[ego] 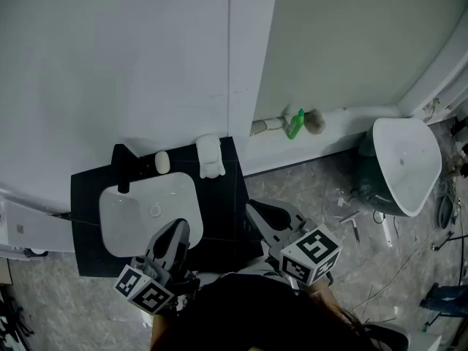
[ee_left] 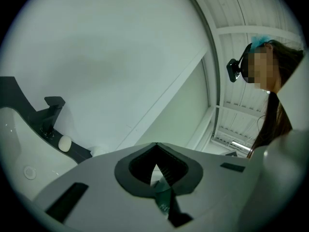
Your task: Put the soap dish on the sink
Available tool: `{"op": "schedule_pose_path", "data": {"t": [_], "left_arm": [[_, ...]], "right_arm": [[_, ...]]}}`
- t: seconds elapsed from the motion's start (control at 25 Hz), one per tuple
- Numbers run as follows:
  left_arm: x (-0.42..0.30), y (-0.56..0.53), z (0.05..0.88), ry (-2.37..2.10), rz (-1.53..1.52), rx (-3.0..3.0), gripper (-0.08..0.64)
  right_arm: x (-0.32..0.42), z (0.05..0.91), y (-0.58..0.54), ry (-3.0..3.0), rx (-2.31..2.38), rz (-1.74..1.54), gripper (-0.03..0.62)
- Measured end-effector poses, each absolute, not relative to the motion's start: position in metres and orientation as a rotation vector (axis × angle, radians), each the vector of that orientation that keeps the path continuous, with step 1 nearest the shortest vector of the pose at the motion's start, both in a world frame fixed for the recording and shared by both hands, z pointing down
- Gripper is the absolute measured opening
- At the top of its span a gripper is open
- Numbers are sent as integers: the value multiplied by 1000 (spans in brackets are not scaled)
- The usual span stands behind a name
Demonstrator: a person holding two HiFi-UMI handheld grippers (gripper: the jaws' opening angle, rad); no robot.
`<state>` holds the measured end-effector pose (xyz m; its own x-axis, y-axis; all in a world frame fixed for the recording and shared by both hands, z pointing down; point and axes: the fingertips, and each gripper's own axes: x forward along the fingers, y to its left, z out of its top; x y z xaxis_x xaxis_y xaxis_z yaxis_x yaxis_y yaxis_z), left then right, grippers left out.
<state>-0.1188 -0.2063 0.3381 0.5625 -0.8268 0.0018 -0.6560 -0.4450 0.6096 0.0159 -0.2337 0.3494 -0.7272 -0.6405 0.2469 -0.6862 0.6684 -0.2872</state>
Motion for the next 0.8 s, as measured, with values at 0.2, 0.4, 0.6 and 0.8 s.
{"op": "schedule_pose_path", "data": {"t": [0.2,0.4,0.6,0.8], "left_arm": [[-113,-212,341,-1181,-363,2248,3],[-110,-213,347,-1187,-323,2251,3],[-111,-213,351,-1197,-304,2238,3],[-122,-215,363,-1166,-400,2089,3]], "right_arm": [[15,351,-239,-2755,1093,567,20],[13,348,-241,-2776,1086,571,20],[9,347,-243,-2801,1077,575,18],[4,353,-244,-2783,1075,566,19]]}}
